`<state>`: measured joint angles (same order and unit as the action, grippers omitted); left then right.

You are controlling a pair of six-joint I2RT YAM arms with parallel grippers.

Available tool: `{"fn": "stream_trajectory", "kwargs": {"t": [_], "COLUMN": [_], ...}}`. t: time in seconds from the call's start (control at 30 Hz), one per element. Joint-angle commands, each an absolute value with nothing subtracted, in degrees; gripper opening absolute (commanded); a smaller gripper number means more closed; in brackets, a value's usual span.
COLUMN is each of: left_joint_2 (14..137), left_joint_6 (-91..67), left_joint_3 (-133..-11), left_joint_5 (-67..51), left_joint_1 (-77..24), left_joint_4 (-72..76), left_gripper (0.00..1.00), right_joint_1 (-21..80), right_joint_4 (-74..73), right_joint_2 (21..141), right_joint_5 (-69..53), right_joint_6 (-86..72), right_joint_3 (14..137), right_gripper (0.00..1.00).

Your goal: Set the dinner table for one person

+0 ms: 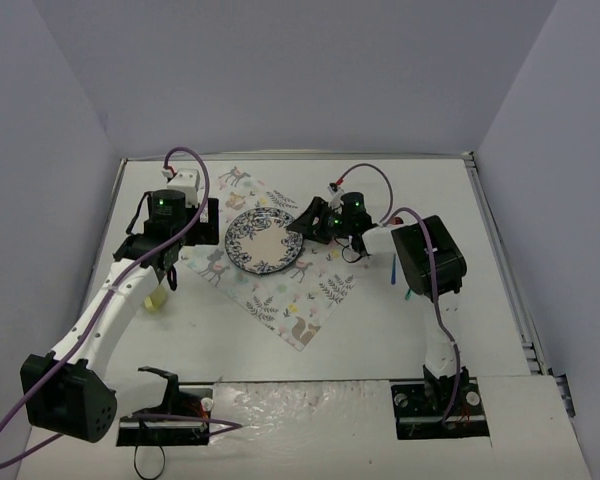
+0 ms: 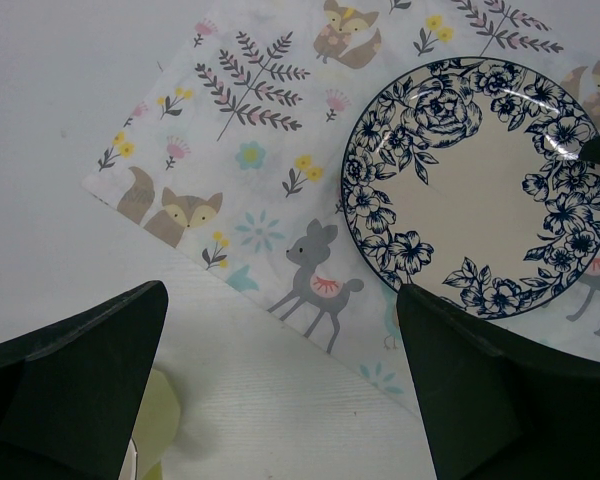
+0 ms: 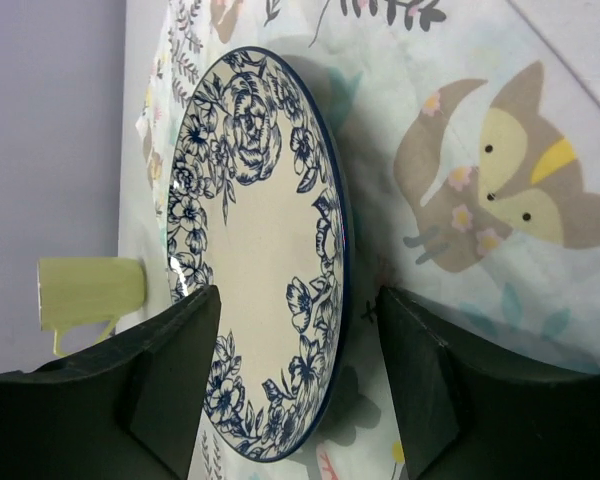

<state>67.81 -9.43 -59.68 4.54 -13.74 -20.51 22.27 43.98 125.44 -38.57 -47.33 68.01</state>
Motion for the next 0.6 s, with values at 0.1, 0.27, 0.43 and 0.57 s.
{"fn": "stream_trajectory", "kwargs": {"t": [0.1,0.27,0.43,0.57], "left_joint_2": [67.4,67.0,66.3,64.9], "left_joint_6": [-10.3,-14.3,-19.5,-22.8], "left_joint_3": [-61.1,-62.0,-63.0,-63.7], "left_joint_5": [5.5,8.4,11.6,14.8], "left_joint_1": [-13.1,-12.8,-11.1,-9.7], "left_joint_4": [-17.5,-18.9,-23.5,-29.5], "left_gripper": [0.97,0.97,0.97,0.97], "right_joint_1": [22.1,21.8,21.8,21.8], "right_joint_4": [26.3,14.7,8.6,7.3], "right_joint_2": [115.4,106.2,96.6,86.2], "right_joint_5": [-28.4,-18.8,-14.1,-12.7], "right_joint_6": [-33.4,-24.9,-20.1,-18.3], "right_joint_3": [70.8,69.6,65.7,59.9], "right_gripper": [0.75,0.81,0.82,0.82]}}
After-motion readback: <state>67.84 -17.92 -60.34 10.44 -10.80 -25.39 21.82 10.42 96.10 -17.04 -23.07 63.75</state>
